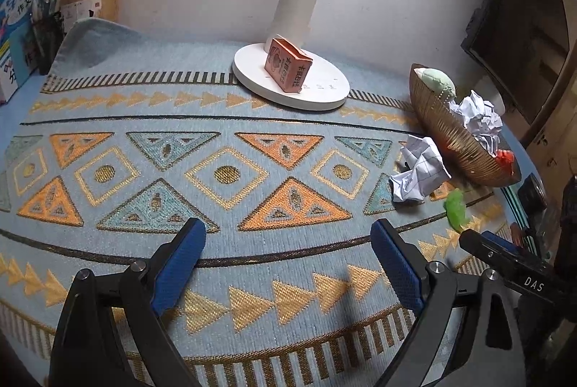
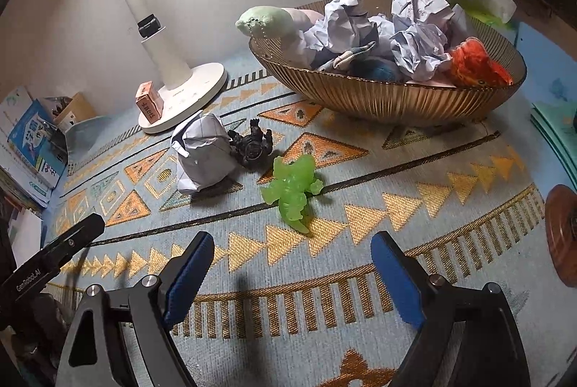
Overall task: Organize objects
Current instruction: 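Withdraw both tools from the bowl back over the rug, then grasp the white paper ball with the left tool while the right tool grasps the green figure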
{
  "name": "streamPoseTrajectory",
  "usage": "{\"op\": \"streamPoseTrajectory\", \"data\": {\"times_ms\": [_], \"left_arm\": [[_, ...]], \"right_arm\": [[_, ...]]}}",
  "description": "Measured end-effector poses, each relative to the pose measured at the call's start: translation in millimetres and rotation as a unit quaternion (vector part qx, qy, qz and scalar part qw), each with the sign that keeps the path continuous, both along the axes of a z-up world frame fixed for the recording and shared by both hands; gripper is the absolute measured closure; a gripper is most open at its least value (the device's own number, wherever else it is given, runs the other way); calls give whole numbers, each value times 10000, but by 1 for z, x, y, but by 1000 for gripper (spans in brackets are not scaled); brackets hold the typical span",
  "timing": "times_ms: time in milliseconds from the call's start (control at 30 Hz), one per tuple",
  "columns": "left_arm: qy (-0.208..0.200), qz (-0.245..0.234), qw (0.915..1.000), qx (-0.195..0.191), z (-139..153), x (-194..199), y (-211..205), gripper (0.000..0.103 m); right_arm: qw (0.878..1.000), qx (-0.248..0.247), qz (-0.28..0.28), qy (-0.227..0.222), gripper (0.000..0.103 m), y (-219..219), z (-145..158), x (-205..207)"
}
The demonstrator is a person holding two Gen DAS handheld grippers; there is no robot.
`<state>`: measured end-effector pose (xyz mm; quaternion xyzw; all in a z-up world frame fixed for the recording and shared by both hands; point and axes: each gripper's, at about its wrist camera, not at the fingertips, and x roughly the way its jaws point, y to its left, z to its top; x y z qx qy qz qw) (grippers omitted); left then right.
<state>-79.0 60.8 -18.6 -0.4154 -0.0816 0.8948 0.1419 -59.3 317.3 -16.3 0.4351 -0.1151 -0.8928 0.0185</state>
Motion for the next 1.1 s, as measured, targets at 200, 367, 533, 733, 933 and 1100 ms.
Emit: {"op": "streamPoseTrajectory", "data": {"times_ms": [200, 367, 533, 733, 933, 1100], "left_arm": [[-245, -663, 9974, 115, 4, -6, 20, 11], [96, -1642, 9864, -13, 32, -13, 74, 10], [47, -2038, 9787, -250, 20, -35, 111, 12], [-267, -2122, 9768, -67, 2, -55, 123, 27], [-326, -2105, 9768, 202, -8, -58, 121, 38], [-184, -2109, 9767, 338, -4, -56, 119, 53]], "right_arm": [[10000, -4, 29, 50, 15, -1, 1, 0], [9999, -49, 41, 92, 17, -1, 3, -1], [9997, -256, 20, 49, 23, 6, 3, -1], [9997, -221, 73, -2, 23, 3, 2, -8], [9993, 269, 243, -49, 25, -3, 5, -34], [9972, 586, 447, -159, 39, -15, -3, -49]]}}
